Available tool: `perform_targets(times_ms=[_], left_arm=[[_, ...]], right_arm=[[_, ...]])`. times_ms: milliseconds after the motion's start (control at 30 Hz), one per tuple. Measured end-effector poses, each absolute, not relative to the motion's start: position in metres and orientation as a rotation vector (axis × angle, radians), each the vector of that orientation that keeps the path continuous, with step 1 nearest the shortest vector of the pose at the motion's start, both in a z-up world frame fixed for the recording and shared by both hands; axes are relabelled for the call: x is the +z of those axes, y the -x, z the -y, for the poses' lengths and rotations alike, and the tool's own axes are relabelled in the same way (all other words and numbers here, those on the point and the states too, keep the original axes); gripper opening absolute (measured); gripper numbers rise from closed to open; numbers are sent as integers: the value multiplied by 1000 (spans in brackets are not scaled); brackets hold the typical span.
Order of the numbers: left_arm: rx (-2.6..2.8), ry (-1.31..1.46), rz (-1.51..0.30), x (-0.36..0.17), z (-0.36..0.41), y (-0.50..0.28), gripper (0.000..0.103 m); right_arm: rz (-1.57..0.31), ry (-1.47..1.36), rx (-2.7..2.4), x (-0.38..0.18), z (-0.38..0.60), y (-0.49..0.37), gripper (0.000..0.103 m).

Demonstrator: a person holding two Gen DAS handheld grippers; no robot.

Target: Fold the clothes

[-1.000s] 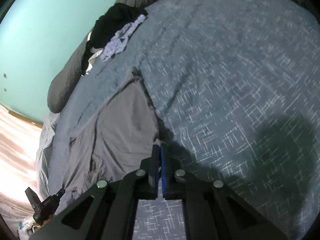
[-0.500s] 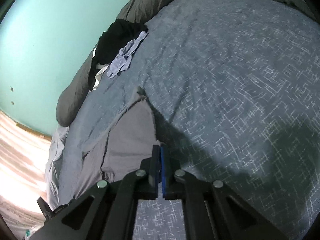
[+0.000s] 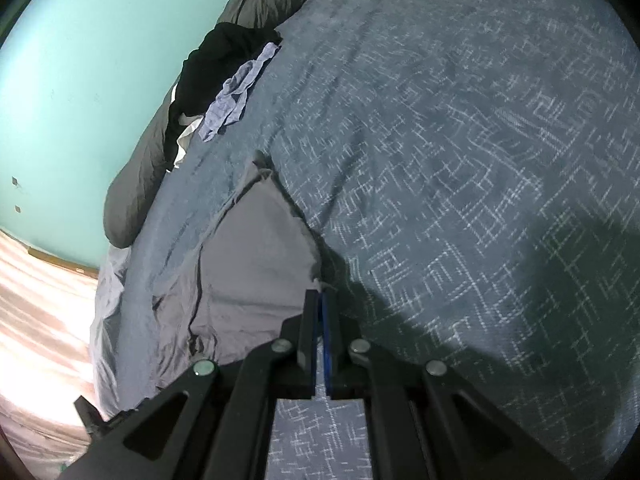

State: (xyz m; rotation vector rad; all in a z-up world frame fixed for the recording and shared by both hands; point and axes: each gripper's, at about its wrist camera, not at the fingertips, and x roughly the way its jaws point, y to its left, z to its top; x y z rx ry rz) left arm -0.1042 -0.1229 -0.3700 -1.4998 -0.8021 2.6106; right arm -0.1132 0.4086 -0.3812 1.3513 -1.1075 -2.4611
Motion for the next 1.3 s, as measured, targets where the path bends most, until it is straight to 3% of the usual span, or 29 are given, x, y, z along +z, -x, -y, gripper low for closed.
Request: perform_targets(times_ms=[233, 300, 367, 500, 833, 1033, 1167, 1233, 1267, 1300], left_arm=[[2419, 1565, 829, -397, 79, 117, 8], [2403, 1571, 827, -400, 72, 118, 20], [2405, 1567, 820, -398, 68, 117, 23], [2389, 1557, 803, -395, 58, 117, 37], [2407, 1558, 779, -401, 55, 125, 38], [2407, 1528, 747, -396, 54, 127, 34], [2404, 1524, 724, -395, 50, 129, 14], [2401, 1523, 722, -395, 48, 132, 9], [2399, 1522, 721, -395, 47, 132, 5], [2396, 1519, 719, -394, 47, 132, 4]], right_arm=[[1188, -1400, -2448, -388, -412, 108, 5], [1200, -1420, -2434, -388, -410, 105, 13], [1203, -1428, -2418, -385, -406, 101, 22], [1165, -1437, -2394, -378, -389, 89, 24], [1043, -1485, -2360, -393, -354, 100, 24], [992, -1429, -2362, -390, -353, 111, 24], [989, -1402, -2339, -389, -350, 114, 24], [984, -1383, -2341, -387, -350, 115, 18], [991, -1374, -2341, -386, -351, 115, 8], [998, -1365, -2342, -385, -352, 116, 8]])
